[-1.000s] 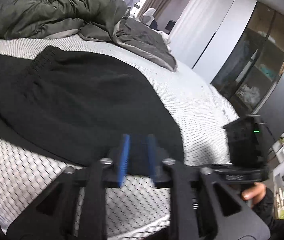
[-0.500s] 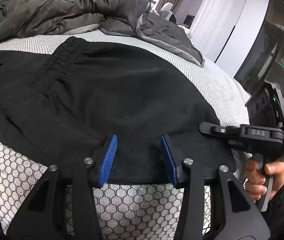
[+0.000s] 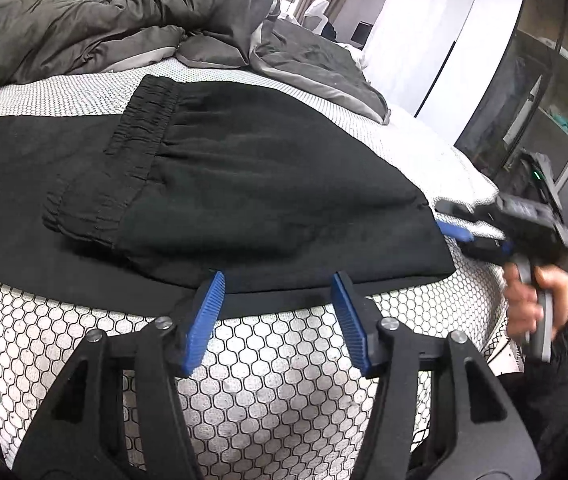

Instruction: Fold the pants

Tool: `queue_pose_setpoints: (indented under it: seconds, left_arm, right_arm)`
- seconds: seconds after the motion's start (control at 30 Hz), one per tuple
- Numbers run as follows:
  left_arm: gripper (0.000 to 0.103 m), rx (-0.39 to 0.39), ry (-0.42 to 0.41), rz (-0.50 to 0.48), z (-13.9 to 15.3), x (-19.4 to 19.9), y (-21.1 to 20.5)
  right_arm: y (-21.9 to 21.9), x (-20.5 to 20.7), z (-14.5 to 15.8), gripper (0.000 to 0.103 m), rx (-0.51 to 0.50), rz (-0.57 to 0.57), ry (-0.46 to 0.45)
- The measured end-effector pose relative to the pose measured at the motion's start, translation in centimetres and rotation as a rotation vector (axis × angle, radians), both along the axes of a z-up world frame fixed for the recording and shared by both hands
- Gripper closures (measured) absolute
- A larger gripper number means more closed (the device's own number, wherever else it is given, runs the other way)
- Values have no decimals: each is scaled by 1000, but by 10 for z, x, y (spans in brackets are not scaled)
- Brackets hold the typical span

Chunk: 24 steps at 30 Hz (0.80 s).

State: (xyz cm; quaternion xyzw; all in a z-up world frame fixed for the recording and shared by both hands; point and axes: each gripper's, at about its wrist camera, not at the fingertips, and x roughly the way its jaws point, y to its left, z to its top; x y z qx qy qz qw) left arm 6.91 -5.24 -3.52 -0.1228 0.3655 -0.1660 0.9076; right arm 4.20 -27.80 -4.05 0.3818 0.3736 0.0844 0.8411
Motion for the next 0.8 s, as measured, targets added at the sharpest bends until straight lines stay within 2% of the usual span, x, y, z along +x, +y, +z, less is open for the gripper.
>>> queue_pose_setpoints:
  seconds: [0.13, 0.2, 0.27, 0.33, 0.43, 0.53, 0.6, 0.63, 0.67, 0.73, 0.8]
  left_arm:
    - [50, -2, 9, 17, 1, -1, 3]
    - [50, -3, 2, 22, 7, -5, 7]
    - [43, -8, -23, 36, 18, -11, 14]
    - [21, -22, -60, 67, 30, -14, 27]
    - [15, -1, -93, 133, 41, -10, 51]
    - [14, 10, -32, 185, 37, 15, 76]
    - [14, -5, 32, 192, 30, 38, 90]
    - [15, -19, 58, 194, 26, 48, 96]
    - [19, -28, 77, 192, 21, 54, 100]
    - [46, -36, 127, 170, 9, 64, 104]
    - [55, -12, 142, 138, 1, 65, 100]
  right_arm:
    - [17, -19, -7, 65, 5, 60, -4]
    - [27, -16, -6, 67, -36, 83, -2]
    - [38, -17, -4, 98, -90, 112, 3]
    - [48, -11, -4, 100, -139, 126, 14]
    - [63, -22, -3, 100, -217, 161, 9]
    - [60, -30, -4, 92, -202, 156, 14]
    - [48, -33, 1, 76, -145, 120, -23]
    - [42, -35, 5, 60, -136, 101, -41]
    - [37, -35, 8, 53, -122, 78, -68]
    - [31, -27, 10, 52, -102, 66, -78]
    - [29, -19, 5, 52, -95, 62, -54]
